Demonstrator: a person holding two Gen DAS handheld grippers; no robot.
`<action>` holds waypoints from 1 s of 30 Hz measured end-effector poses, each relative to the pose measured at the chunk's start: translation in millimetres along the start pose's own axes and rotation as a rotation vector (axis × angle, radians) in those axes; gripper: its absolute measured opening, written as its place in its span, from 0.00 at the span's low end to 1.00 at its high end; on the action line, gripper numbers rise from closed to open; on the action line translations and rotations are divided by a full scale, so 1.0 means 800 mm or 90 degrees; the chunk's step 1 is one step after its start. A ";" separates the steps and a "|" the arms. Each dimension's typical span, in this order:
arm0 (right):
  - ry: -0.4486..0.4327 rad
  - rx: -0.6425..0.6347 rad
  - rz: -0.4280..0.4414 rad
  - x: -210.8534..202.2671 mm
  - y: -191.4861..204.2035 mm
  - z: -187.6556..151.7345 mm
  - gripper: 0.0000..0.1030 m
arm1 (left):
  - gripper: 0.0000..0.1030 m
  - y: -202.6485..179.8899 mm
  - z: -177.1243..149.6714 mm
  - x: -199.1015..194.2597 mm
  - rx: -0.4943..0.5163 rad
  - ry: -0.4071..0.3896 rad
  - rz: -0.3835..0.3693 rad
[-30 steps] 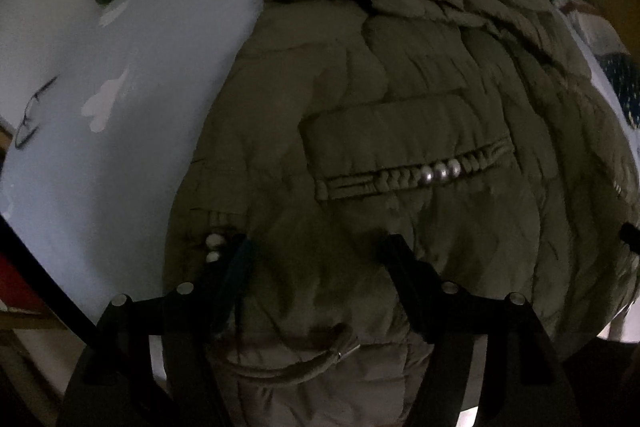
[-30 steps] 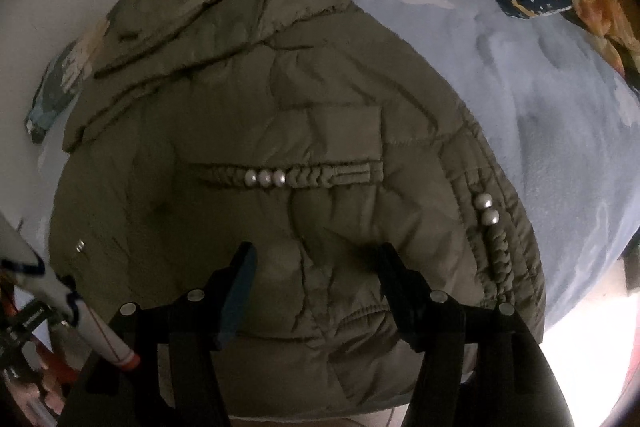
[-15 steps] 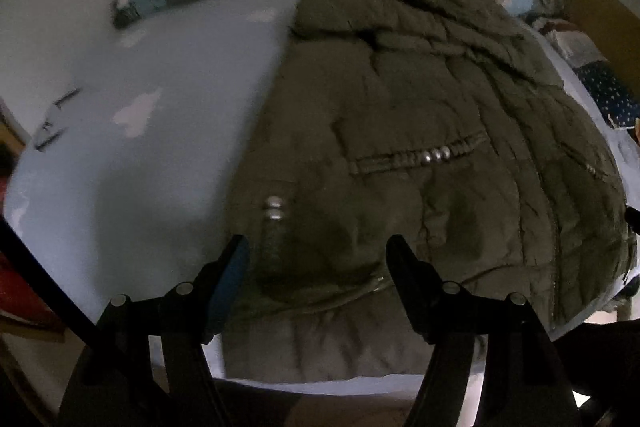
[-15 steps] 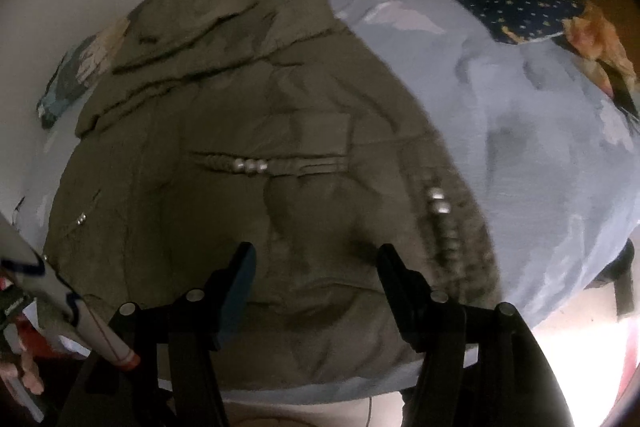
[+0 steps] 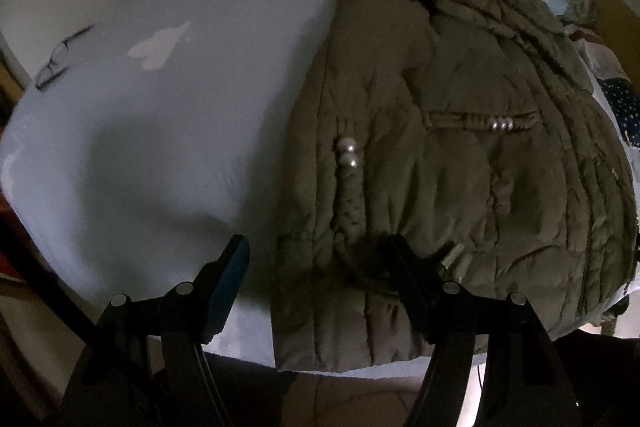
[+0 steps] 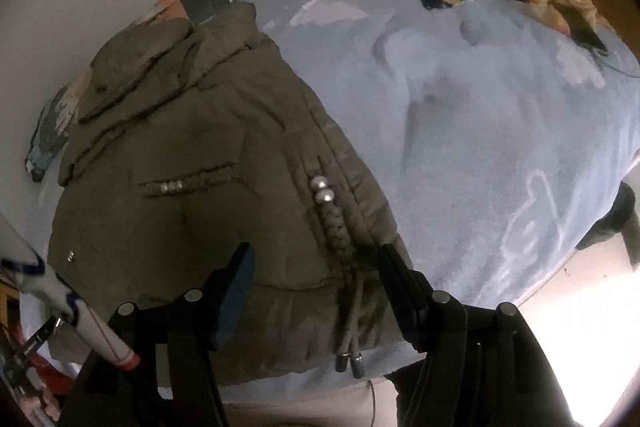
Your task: Fold large clothes
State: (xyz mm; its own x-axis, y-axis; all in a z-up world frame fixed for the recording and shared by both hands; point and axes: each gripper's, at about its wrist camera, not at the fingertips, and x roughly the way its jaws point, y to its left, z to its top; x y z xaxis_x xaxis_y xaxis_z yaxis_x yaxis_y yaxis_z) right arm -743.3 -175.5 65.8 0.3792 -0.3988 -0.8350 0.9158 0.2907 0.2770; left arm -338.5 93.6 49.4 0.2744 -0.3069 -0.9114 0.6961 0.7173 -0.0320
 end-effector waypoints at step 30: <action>0.004 0.167 0.062 -0.006 -0.090 -0.002 0.74 | 0.68 0.048 -0.017 -0.017 -0.136 -0.020 -0.086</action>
State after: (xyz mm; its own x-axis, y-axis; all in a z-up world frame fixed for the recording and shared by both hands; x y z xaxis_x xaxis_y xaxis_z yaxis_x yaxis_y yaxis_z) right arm -811.0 -192.8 49.0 0.4677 -0.3743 -0.8008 0.8781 0.0928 0.4695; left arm -324.2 133.9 54.9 0.2115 -0.4261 -0.8796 0.5729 0.7832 -0.2417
